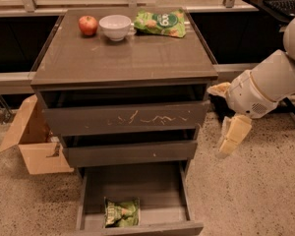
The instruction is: Pick green jalapeno chip bag from bottom drawer and place on counter
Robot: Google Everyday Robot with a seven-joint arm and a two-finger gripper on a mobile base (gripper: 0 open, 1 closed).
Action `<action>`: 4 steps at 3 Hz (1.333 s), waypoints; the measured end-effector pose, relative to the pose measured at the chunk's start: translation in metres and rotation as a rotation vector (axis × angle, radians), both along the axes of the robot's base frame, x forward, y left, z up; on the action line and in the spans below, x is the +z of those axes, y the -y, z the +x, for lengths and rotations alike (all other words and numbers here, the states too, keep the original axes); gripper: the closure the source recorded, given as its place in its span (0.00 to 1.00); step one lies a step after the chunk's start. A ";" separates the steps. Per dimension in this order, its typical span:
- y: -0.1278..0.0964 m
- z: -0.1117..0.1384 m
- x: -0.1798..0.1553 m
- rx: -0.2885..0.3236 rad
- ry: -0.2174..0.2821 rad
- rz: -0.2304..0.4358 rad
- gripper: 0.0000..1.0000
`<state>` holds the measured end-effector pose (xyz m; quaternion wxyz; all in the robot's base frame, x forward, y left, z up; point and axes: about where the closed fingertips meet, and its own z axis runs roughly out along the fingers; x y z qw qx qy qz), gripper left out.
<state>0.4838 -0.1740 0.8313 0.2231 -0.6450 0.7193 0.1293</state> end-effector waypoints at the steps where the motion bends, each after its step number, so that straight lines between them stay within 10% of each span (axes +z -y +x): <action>1: 0.000 0.000 0.000 0.000 0.000 0.000 0.00; 4: -0.058 0.020 -0.119 0.190 -0.083 0.159 0.00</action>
Offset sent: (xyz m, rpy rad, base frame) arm 0.0241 0.0338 -0.0805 0.1133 0.0768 0.1266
